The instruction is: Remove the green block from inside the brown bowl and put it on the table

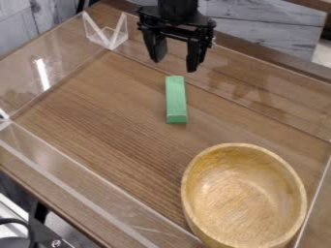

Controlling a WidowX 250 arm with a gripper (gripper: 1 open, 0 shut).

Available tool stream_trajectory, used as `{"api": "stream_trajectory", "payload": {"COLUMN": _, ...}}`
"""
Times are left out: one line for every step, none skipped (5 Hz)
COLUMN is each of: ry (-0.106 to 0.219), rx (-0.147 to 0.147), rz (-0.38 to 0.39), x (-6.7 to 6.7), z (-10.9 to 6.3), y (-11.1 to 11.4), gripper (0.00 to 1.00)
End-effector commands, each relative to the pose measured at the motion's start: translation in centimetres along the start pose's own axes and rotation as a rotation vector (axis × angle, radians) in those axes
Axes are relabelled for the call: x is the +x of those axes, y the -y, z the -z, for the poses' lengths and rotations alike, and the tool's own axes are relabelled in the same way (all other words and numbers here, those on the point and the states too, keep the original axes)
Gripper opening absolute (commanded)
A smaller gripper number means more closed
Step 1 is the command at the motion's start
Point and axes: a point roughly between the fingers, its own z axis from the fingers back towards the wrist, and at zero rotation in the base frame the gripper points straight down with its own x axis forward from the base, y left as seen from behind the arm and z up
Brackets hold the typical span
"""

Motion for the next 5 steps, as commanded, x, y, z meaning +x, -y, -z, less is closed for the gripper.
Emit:
{"api": "stream_trajectory", "payload": {"ry": 0.063, "rx": 0.001, "rz": -0.006, "x": 0.94, "z": -1.39, "y": -0.38, "gripper": 1.0}}
{"api": "stream_trajectory", "payload": {"ry": 0.069, "rx": -0.003, "rz": -0.009, "x": 1.13, "z": -1.33, "y": -0.46, "gripper": 1.0}}
{"api": "stream_trajectory", "payload": {"ry": 0.075, "rx": -0.007, "rz": -0.013, "x": 1.29, "z": -1.29, "y": -0.54, "gripper": 1.0}}
{"api": "stream_trajectory", "payload": {"ry": 0.081, "rx": -0.01, "rz": -0.016, "x": 1.49, "z": -1.22, "y": -0.57, "gripper": 1.0}}
{"api": "stream_trajectory", "payload": {"ry": 0.086, "rx": -0.014, "rz": -0.018, "x": 1.65, "z": -1.19, "y": -0.57, "gripper": 1.0}}
